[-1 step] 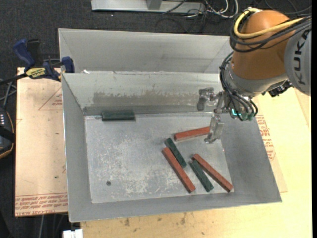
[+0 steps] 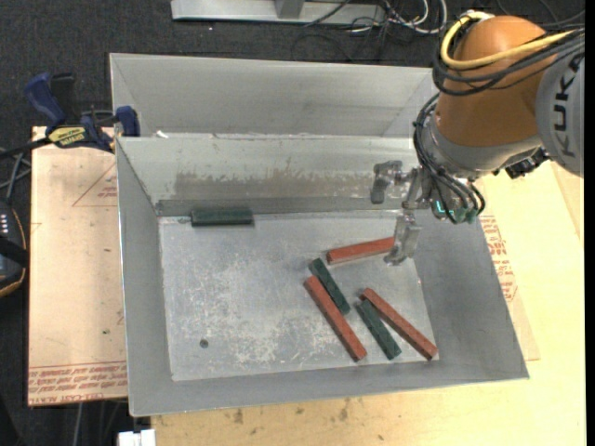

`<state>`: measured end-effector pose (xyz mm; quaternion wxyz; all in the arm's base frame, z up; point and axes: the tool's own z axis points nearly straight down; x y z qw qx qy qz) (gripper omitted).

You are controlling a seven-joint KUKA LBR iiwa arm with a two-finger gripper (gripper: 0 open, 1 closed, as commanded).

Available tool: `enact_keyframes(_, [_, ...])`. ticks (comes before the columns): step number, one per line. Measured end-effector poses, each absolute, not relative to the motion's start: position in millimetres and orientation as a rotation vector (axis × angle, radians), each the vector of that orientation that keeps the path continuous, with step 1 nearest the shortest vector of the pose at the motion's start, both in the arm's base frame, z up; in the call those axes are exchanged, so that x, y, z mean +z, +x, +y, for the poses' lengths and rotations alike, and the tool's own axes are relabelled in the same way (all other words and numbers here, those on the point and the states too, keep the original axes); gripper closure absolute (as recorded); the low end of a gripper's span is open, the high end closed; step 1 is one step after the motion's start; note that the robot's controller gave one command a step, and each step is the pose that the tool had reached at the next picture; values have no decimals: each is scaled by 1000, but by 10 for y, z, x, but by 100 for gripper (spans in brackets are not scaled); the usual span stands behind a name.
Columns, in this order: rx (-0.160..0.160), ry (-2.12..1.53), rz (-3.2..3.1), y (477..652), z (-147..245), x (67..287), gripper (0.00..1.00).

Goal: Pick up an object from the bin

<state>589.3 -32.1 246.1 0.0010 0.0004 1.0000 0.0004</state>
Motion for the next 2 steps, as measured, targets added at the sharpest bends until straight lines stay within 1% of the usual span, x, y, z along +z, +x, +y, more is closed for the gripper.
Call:
enact_keyframes(1, [0,-106,3130,5987,-368,2143,0])
enact_keyframes(2, [0,-247,3126,5890,-517,1454,0])
